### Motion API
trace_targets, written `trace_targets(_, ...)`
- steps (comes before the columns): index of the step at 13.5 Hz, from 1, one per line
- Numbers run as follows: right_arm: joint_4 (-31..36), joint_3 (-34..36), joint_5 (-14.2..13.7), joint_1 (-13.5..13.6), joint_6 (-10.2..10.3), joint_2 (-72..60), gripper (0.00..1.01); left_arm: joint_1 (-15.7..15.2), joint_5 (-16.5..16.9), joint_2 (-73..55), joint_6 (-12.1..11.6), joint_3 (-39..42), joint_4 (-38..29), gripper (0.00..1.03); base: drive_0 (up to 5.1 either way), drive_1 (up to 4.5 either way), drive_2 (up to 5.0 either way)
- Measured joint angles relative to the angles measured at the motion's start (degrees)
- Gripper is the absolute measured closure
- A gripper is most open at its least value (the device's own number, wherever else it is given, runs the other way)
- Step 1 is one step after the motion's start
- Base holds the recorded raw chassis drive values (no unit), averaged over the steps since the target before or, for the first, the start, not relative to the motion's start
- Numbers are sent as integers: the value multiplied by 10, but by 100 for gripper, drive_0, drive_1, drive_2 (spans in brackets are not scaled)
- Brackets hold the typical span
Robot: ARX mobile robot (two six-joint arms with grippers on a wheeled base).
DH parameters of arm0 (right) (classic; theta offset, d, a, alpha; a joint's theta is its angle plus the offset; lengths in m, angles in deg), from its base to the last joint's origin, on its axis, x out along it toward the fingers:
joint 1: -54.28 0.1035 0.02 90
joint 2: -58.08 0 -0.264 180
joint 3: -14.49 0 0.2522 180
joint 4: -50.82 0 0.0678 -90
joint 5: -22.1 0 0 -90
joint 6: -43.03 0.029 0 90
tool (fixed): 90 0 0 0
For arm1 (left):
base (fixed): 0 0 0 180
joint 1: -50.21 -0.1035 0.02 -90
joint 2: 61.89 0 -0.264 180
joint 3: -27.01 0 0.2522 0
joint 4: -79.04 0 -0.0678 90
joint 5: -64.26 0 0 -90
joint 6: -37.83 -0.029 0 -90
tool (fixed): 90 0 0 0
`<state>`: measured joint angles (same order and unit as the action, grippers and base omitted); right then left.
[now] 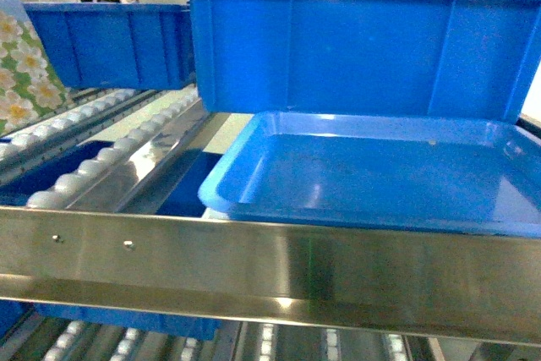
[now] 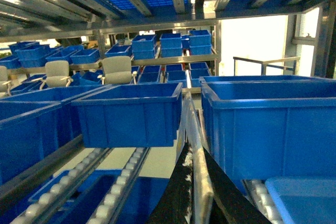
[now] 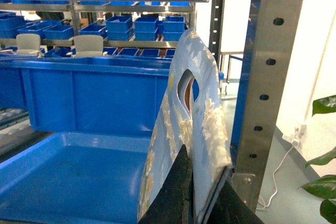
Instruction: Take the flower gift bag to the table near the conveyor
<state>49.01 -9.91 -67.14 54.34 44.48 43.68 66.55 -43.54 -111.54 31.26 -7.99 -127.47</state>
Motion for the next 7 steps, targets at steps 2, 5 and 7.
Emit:
trace_targets(2,1,0,0,0,0,-1,99,0,-2,-1,0,0,0,101,0,0,0)
trace_targets(5,0,0,0,0,0,-1,99,0,-2,-1,0,0,0,101,0,0,0)
trace_targets(7,-2,0,0,0,0,0,99,-1,-2,-1,0,0,1,101,0,0,0)
